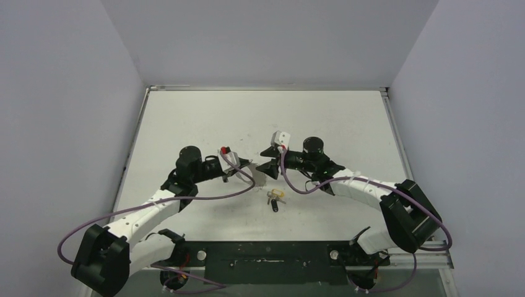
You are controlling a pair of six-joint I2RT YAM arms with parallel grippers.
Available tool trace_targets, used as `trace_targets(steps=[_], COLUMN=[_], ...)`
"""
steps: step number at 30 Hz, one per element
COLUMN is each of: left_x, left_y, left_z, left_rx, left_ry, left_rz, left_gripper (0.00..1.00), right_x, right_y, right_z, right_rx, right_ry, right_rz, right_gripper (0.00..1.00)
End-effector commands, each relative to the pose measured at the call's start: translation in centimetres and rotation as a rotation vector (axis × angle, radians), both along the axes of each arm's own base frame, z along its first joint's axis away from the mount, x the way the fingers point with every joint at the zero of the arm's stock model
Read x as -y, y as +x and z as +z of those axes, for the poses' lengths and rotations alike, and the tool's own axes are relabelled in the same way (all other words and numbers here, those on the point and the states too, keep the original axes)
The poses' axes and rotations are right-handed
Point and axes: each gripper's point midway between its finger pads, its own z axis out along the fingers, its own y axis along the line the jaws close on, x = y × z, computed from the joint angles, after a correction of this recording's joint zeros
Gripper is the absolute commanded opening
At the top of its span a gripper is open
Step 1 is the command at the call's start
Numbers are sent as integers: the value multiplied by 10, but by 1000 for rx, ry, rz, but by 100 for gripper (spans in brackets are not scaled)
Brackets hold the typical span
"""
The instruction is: Put the keys on the keyring
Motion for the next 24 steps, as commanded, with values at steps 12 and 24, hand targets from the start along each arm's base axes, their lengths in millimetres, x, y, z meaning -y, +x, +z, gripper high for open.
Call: trace_targets(steps=[12,24], left_x=[-5,0], left_y=[-11,-16], left_z=[10,11], left_rx=[-51,-27], left_ry=[243,243], left_rz=[-55,-91], left_gripper=[0,0], right_x=[-9,-26], right_y=[-18,-21], right_z=[23,42], right_rx=[210,213], right_ry=[-153,-59], right_rz=[167,239], right_gripper=[44,35])
